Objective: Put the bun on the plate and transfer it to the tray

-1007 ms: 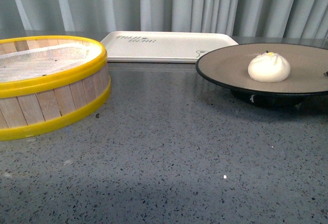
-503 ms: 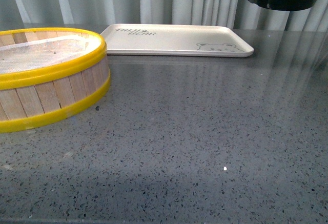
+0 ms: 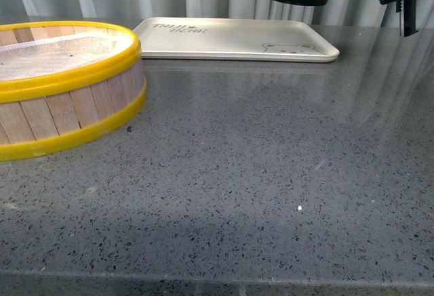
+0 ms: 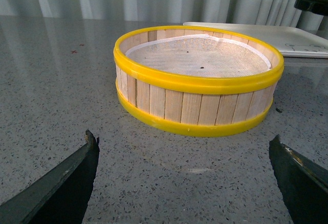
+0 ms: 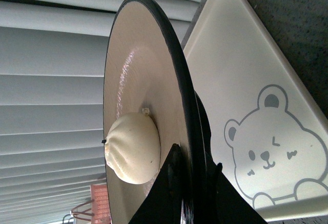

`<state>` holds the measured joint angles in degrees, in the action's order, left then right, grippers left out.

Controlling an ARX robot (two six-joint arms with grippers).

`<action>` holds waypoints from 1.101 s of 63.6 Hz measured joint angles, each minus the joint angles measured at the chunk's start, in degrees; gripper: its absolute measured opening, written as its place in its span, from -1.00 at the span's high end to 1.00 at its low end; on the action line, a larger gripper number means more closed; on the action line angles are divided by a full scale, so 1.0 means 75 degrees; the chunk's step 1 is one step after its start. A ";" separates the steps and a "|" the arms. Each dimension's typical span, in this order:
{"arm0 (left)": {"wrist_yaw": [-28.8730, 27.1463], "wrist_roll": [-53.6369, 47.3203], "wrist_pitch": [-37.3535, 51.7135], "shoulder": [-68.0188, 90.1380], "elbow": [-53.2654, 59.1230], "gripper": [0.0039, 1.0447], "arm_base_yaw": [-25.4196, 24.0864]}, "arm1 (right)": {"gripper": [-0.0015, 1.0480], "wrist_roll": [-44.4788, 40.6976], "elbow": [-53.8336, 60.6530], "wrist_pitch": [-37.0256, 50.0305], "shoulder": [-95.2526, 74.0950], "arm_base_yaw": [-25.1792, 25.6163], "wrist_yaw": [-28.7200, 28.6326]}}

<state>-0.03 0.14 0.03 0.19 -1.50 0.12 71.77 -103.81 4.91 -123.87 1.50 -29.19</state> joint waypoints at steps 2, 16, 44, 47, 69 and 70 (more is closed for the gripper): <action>0.0003 0.0000 -0.0003 0.0000 0.0000 -0.88 0.0000 | 0.95 -0.0006 -0.0236 -0.0114 -0.0178 -0.0044 -0.0006; 0.0003 0.0000 -0.0003 0.0000 0.0000 -0.88 0.0000 | 0.95 -0.0020 -0.0927 -0.0510 -0.0761 -0.0210 0.0029; 0.0003 0.0000 -0.0003 0.0000 0.0000 -0.88 0.0000 | 0.95 -0.0358 -0.1026 -0.0944 -0.0831 -0.0417 0.0041; 0.0003 0.0000 0.0000 0.0000 0.0000 -0.88 0.0000 | 0.95 -0.0373 -0.0988 -0.0933 -0.0831 -0.0411 0.0079; 0.0003 0.0000 0.0000 0.0000 0.0000 -0.88 0.0000 | 0.95 -0.0469 -0.0382 -0.0956 -0.0761 -0.0373 0.0254; 0.0003 0.0000 0.0000 0.0000 0.0000 -0.88 0.0000 | 0.95 -0.0478 -0.0335 -0.0944 -0.0723 -0.0376 0.0286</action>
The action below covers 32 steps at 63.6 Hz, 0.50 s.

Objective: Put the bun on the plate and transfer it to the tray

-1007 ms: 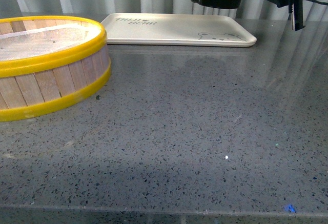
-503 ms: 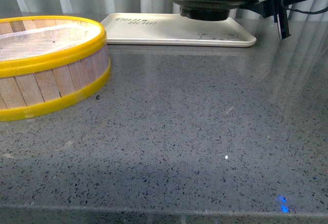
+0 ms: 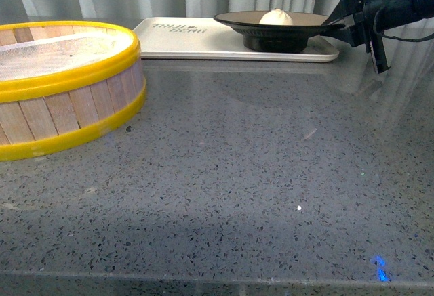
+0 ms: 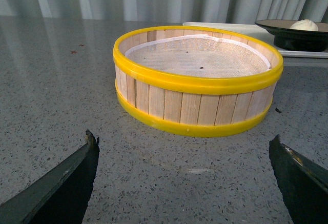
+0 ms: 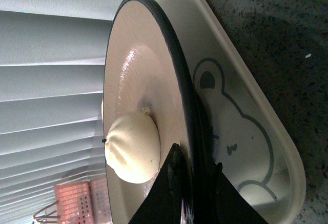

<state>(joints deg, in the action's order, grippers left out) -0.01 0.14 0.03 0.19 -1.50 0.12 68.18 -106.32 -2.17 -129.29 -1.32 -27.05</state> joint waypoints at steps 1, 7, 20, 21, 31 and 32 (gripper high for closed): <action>0.0000 0.0000 0.0000 0.0000 0.0000 -0.88 0.0000 | 0.95 0.0000 0.0020 0.0006 0.0012 -0.0003 0.0006; -0.0003 0.0000 0.0000 0.0000 0.0000 -0.88 0.0000 | 0.95 -0.0006 0.0102 0.0038 0.0096 -0.0032 0.0038; 0.0000 0.0000 0.0000 0.0000 0.0000 -0.88 0.0000 | 0.95 -0.0114 0.0102 -0.0026 0.0099 -0.0064 0.0172; -0.0003 0.0000 0.0000 0.0000 0.0000 -0.88 0.0000 | 0.95 -0.0122 0.0102 -0.0052 0.0099 -0.0064 0.0216; 0.0000 0.0000 -0.0003 0.0000 0.0000 -0.88 0.0000 | 0.95 -0.0178 0.0038 -0.0119 0.0099 -0.0023 0.0262; 0.0000 0.0000 0.0000 0.0000 0.0000 -0.88 0.0000 | 0.95 -0.0181 0.0038 -0.0125 0.0099 -0.0020 0.0268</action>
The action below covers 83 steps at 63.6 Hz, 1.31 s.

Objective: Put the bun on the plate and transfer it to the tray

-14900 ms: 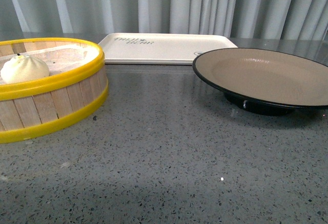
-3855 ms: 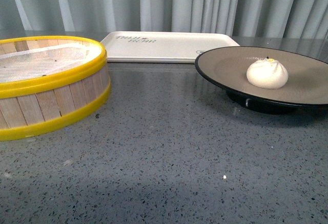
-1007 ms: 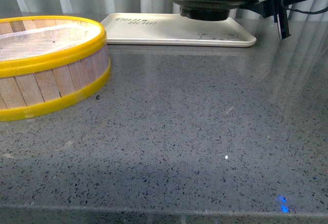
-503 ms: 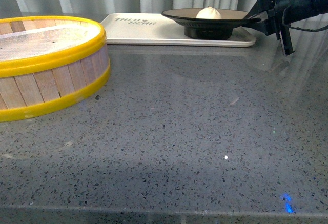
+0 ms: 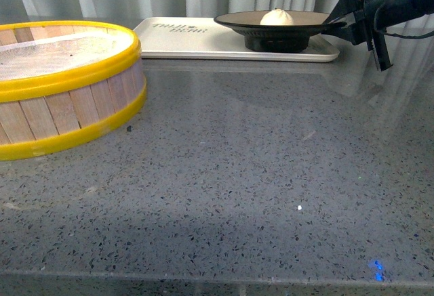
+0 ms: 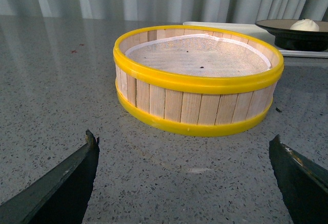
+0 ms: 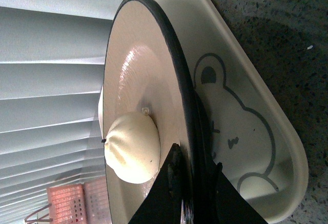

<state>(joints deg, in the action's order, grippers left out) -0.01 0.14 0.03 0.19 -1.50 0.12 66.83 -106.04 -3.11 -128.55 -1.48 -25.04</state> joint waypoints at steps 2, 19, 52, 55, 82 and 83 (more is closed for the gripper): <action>-0.0003 0.0000 0.0000 0.0000 0.0000 -0.88 0.0000 | 0.95 -0.0015 -0.0012 -0.0020 0.0000 0.0009 0.0017; 0.0000 0.0000 -0.0003 0.0000 0.0000 -0.88 0.0000 | 0.83 -0.0073 -0.0055 -0.0125 0.0000 0.0032 0.0093; 0.0000 0.0000 -0.0003 0.0000 0.0000 -0.88 0.0000 | -0.81 0.0079 0.0052 -0.0047 0.0248 0.0108 0.0073; 0.0000 0.0000 -0.0003 0.0000 0.0000 -0.88 0.0000 | -0.87 0.0117 0.0111 -0.0029 0.0321 0.0108 0.0070; 0.0000 0.0000 -0.0003 0.0000 0.0000 -0.88 0.0000 | -0.84 0.0297 0.1684 0.0350 0.1489 0.0341 0.0332; -0.0003 0.0000 -0.0003 0.0000 0.0000 -0.88 0.0000 | -0.84 0.0297 0.1740 0.0367 0.1536 0.0356 0.0338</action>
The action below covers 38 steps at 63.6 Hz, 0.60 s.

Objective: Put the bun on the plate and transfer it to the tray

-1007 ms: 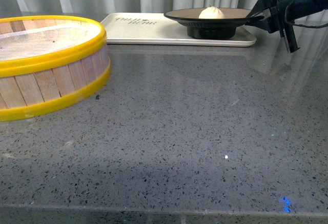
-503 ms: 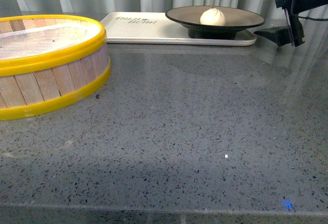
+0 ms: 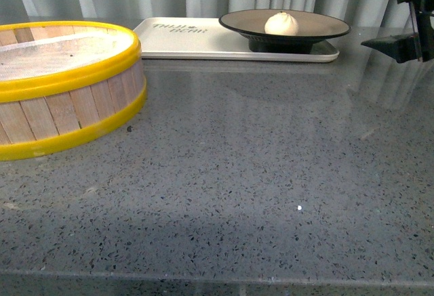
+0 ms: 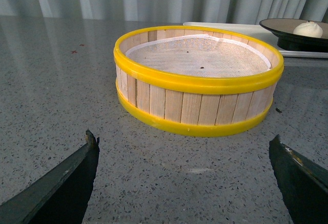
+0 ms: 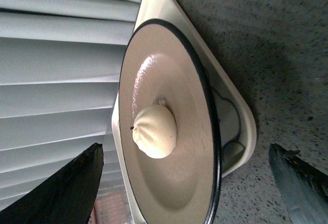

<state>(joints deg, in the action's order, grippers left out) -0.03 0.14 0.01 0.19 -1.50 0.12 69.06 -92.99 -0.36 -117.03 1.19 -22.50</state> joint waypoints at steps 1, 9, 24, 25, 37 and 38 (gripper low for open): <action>0.0003 0.0000 0.0003 0.0000 0.0000 -0.88 0.0000 | -0.84 -0.0003 0.0108 0.0020 0.0082 0.0032 0.0032; 0.0003 0.0000 0.0003 0.0000 0.0000 -0.88 0.0000 | -0.84 -0.0143 0.0877 0.0149 0.0775 0.0248 0.0391; 0.0003 0.0000 0.0000 0.0000 0.0000 -0.88 0.0000 | -0.84 -0.2241 0.2873 0.0213 0.2821 0.0933 0.2498; 0.0003 0.0000 0.0000 0.0000 0.0000 -0.88 0.0000 | -0.84 -0.2460 0.3110 0.0268 0.3054 0.1008 0.2696; 0.0003 0.0000 0.0003 0.0003 0.0000 -0.88 0.0000 | -0.84 -0.5219 0.5592 0.0676 0.5689 0.1489 0.4278; 0.0003 0.0000 0.0000 0.0000 0.0000 -0.88 0.0000 | -0.84 -0.5438 0.5753 0.0729 0.5878 0.1513 0.4395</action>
<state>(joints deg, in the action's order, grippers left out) -0.01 0.14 0.01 0.19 -1.50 0.12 28.27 -49.84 5.10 -72.95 12.53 10.46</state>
